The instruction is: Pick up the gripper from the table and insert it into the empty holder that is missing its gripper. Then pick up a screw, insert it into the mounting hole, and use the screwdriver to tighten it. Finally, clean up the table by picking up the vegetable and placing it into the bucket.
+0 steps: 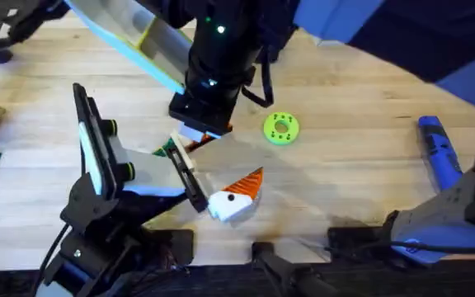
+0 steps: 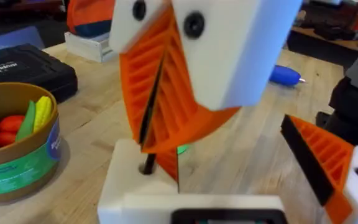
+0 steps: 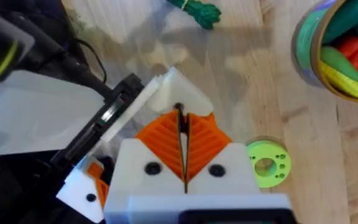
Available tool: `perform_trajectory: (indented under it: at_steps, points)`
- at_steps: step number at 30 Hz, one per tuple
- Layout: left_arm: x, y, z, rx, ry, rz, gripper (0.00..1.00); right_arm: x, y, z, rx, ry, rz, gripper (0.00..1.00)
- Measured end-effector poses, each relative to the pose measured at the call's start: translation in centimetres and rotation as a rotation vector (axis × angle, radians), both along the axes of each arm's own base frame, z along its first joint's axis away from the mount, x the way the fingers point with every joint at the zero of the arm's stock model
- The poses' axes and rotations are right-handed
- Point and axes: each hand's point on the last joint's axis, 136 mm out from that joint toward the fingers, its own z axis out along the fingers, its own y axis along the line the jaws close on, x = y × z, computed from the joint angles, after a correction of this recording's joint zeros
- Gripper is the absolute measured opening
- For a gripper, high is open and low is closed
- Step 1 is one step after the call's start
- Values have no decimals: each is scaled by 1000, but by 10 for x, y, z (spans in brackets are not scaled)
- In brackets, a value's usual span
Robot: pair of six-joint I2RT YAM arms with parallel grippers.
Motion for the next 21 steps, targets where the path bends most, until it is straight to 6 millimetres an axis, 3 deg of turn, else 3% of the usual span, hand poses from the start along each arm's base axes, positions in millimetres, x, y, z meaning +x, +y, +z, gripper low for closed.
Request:
perform_trajectory:
  at_steps: [21]
  points:
    - [0,0,0,0,0,0,986,-1,4,-1,-1,1,7,7]
